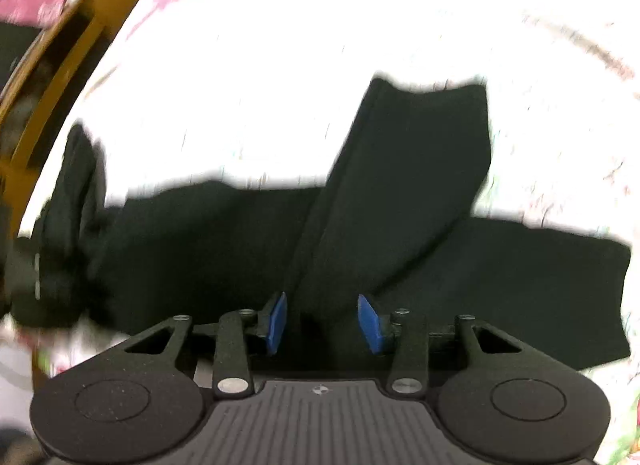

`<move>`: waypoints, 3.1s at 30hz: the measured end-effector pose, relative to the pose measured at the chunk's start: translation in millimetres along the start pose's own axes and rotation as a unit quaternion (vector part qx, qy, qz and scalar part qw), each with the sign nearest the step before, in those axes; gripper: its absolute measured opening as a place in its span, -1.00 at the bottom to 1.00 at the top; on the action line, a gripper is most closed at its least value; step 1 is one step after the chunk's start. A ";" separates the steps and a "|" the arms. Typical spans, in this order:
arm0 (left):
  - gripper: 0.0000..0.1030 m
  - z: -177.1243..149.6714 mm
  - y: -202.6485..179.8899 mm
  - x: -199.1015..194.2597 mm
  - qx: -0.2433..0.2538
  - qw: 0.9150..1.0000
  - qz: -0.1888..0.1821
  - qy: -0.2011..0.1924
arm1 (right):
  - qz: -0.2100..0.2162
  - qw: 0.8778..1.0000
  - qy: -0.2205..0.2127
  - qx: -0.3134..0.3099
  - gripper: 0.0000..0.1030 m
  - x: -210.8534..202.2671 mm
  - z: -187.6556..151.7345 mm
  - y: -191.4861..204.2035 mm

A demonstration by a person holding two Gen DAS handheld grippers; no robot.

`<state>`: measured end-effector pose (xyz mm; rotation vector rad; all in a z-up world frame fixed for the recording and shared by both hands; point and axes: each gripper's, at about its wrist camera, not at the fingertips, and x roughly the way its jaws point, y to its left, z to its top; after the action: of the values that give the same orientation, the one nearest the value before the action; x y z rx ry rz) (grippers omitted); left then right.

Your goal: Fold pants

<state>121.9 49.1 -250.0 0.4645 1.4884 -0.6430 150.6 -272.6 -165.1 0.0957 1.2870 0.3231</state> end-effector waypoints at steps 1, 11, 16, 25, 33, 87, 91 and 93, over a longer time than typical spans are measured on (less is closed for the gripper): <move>-0.19 -1.2 2.5 -0.5 -0.004 1.000 -0.001 0.000 | -0.008 1.000 -0.022 0.004 -0.41 3.5 9.3 3.4; -0.14 -3.2 5.8 4.3 -0.016 1.000 -0.011 -0.013 | -0.187 0.972 -0.140 0.025 -0.30 93.2 75.4 27.6; -0.09 -9.0 12.5 12.1 -0.014 0.999 -0.025 -0.015 | -0.204 0.969 -0.134 0.032 -0.73 109.3 76.6 8.6; -0.08 -0.8 21.6 2.3 0.013 0.999 -0.039 -0.010 | -0.140 0.956 -0.184 0.183 -1.00 23.1 43.5 -44.1; -0.08 15.5 21.3 -26.7 0.009 0.998 -0.047 -0.039 | -0.150 0.912 -0.212 0.318 -1.00 -26.9 -32.9 -100.7; -0.08 115.3 -100.4 -30.8 -0.016 0.981 -0.086 -0.171 | -0.176 0.918 -0.125 0.333 -0.83 -39.4 -96.7 -206.3; -0.08 85.4 -76.3 -40.4 -0.084 0.977 -0.061 -0.188 | -0.187 0.933 -0.155 0.266 -0.78 -76.2 -74.1 -182.2; -0.08 66.0 -62.3 -44.9 -0.115 0.973 -0.043 -0.197 | -0.149 0.949 -0.171 0.220 -0.71 -83.2 -53.1 -151.7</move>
<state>132.9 -35.8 -196.0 0.0835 1.1896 -0.5824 107.7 -446.8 -140.8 0.3192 0.9893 -0.2391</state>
